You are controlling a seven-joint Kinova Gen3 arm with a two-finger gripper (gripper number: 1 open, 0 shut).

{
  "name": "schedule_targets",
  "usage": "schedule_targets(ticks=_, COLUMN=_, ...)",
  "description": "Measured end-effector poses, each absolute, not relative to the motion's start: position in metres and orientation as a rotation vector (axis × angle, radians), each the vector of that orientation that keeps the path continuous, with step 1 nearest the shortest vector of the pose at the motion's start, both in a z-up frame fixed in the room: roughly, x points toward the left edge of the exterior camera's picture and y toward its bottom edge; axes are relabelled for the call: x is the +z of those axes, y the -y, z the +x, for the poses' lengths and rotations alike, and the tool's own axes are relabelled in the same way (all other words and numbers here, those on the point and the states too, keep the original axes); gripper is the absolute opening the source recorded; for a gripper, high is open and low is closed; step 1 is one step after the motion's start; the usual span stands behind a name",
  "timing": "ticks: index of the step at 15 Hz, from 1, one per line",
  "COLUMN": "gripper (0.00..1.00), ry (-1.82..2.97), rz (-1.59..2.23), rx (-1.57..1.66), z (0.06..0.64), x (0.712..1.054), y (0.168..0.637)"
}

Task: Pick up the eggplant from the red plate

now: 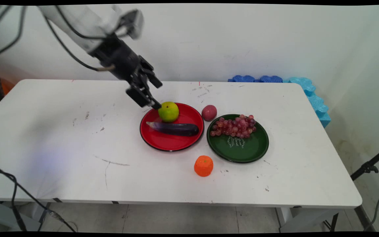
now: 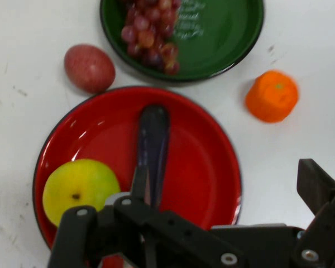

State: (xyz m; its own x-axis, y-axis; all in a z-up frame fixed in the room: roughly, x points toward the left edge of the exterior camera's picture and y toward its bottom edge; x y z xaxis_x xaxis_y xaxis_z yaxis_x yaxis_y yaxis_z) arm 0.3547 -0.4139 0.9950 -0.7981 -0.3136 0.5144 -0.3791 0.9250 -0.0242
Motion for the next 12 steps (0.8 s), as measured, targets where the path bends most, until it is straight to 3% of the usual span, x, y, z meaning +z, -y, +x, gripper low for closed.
schedule_targets(ticks=12, gripper=1.0, ry=2.765, rz=0.402, rx=0.134, z=0.304, x=0.878, y=0.491)
